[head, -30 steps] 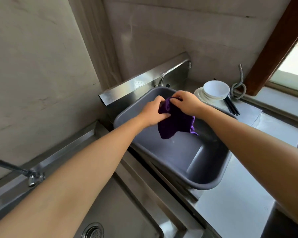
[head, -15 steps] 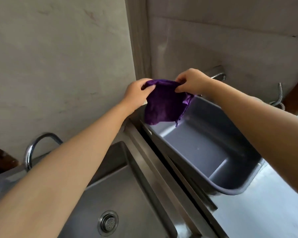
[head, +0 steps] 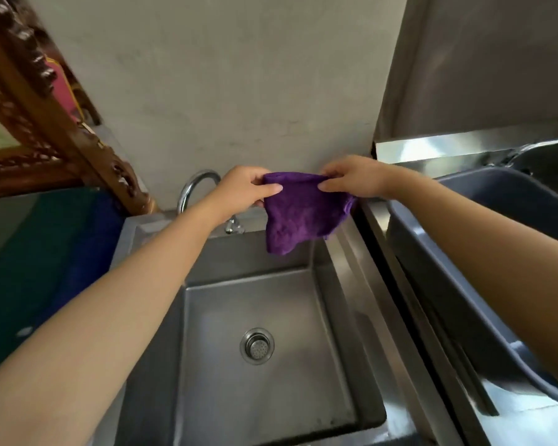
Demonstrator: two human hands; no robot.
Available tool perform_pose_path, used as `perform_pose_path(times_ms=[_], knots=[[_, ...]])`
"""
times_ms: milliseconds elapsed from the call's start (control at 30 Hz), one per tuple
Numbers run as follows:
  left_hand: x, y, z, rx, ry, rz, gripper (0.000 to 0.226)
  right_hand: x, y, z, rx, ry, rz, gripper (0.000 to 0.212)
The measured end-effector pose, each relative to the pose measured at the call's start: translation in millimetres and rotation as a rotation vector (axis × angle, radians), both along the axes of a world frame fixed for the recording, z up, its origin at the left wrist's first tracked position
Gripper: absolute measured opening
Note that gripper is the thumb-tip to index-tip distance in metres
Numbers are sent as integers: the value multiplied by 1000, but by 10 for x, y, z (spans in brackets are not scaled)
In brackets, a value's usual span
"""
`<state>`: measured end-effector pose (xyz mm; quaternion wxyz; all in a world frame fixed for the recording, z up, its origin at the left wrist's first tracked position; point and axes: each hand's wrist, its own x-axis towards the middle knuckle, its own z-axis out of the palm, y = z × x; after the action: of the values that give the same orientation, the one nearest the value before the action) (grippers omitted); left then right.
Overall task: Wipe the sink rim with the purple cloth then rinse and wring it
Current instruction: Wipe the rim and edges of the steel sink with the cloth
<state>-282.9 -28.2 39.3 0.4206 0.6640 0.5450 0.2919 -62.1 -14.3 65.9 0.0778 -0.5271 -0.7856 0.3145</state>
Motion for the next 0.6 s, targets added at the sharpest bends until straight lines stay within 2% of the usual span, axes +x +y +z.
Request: perform_pose_path(times_ms=[100,267,500,600], knots=[[-375,-228,-234,-65,19,48,17,-370,-75,-311,-42,32,65,28],[-982,-697,-585,-201,88,57,27,-949,-314,-827,-181,107,177,13],[-1758,-1189,-1005,-362,120,109,25,-1774,-559,-1286,-350,70,296,20],[-2021,-1345,-1133,-398,124,157,26,-2113,-656,-1462,-381,50,342,13]])
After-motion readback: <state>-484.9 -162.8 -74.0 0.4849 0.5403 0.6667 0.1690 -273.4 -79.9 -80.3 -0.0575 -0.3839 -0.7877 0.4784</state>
